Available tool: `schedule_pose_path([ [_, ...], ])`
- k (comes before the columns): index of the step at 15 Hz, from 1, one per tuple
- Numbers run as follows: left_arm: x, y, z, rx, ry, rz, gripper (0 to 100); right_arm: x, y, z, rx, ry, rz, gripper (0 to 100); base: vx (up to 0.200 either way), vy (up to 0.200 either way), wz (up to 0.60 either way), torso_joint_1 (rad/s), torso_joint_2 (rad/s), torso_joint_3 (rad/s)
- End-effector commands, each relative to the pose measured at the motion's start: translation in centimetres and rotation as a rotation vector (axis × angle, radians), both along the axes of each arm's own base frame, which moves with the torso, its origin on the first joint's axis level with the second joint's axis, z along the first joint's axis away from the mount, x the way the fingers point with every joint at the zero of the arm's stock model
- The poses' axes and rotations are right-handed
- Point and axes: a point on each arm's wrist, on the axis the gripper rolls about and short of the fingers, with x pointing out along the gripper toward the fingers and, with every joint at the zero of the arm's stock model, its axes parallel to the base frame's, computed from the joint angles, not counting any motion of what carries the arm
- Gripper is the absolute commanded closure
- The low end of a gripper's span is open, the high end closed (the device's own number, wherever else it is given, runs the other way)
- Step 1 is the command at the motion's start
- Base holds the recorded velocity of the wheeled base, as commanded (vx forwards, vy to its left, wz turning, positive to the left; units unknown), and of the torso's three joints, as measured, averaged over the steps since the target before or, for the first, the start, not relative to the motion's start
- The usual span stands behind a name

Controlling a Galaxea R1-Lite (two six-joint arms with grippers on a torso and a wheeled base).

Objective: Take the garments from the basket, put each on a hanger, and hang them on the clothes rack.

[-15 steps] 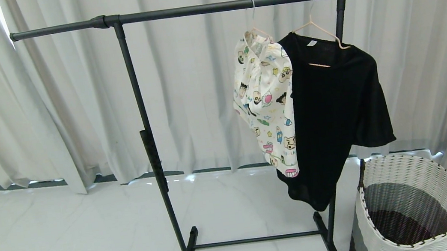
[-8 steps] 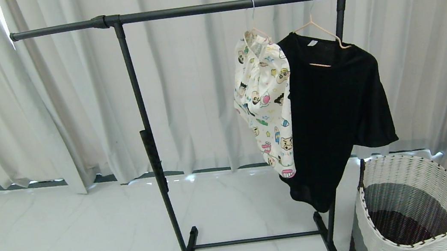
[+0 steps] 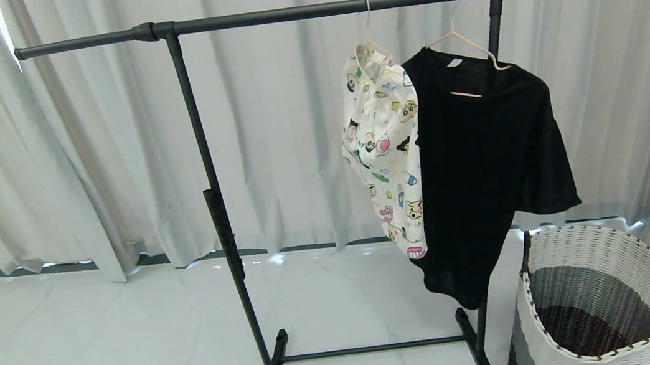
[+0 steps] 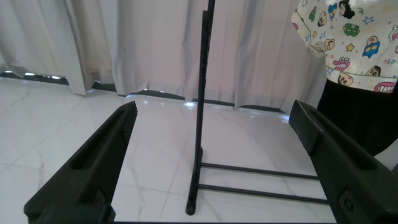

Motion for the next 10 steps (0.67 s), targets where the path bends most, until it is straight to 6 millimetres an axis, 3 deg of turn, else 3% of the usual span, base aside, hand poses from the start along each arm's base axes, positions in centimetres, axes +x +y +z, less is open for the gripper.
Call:
schedule_pose_path([
  [1,0.0,0.0,0.0,-0.001,-0.001,0.001,0,0.0,0.0,-0.01,0.0,0.0,0.001,0,0.0,0.0,0.0,0.0,0.0,0.0],
  [10,0.0,0.0,0.0,-0.001,-0.001,0.001,0,0.0,0.0,-0.01,0.0,0.0,0.001,0,0.0,0.0,0.0,0.0,0.0,0.0],
])
